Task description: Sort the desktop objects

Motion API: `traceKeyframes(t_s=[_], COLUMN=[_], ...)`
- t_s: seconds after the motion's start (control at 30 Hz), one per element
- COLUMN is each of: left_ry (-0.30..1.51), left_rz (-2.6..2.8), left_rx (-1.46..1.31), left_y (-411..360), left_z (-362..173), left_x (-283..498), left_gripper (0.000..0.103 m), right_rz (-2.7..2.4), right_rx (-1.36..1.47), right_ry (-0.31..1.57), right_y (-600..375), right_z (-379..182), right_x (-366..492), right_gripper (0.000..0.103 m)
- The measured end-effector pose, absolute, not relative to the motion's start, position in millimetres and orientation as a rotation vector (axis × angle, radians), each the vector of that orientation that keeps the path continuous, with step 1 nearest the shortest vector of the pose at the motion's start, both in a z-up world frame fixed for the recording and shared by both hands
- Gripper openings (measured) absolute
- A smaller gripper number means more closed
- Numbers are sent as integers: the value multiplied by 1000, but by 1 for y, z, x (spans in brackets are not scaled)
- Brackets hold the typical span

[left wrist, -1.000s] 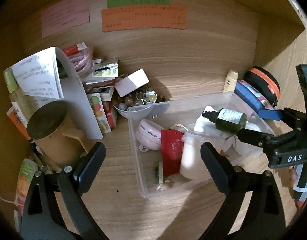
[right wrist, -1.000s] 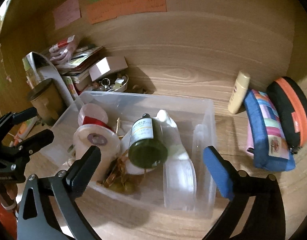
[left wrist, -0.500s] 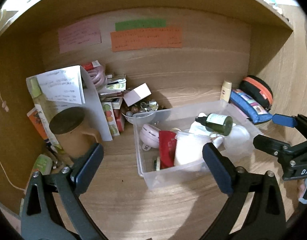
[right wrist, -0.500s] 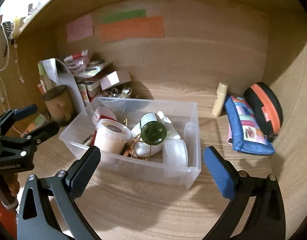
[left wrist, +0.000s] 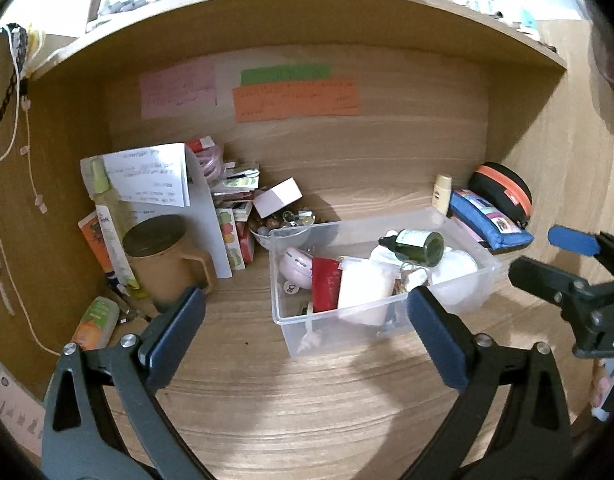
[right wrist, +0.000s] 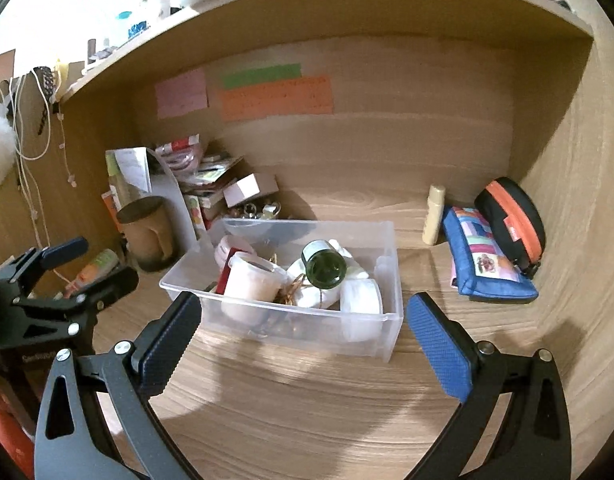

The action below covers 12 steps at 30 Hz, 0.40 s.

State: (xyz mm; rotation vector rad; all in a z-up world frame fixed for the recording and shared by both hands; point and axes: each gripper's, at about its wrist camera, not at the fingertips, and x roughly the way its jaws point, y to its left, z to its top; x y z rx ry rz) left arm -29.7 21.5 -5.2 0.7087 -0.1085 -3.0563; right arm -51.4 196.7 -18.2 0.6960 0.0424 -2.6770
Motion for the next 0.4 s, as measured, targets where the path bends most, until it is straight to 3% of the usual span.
traceKeyframes(t_s=[0.4], left_ry=[-65], left_rz=[-3090], left_rx=[672], left_y=[25], left_z=[-9], left_x=[-28], left_gripper=[102], right_rz=[-2687], right_rx=[694], right_ry=[40], right_y=[196], right_z=[-23], right_x=[-45], right_gripper=[103])
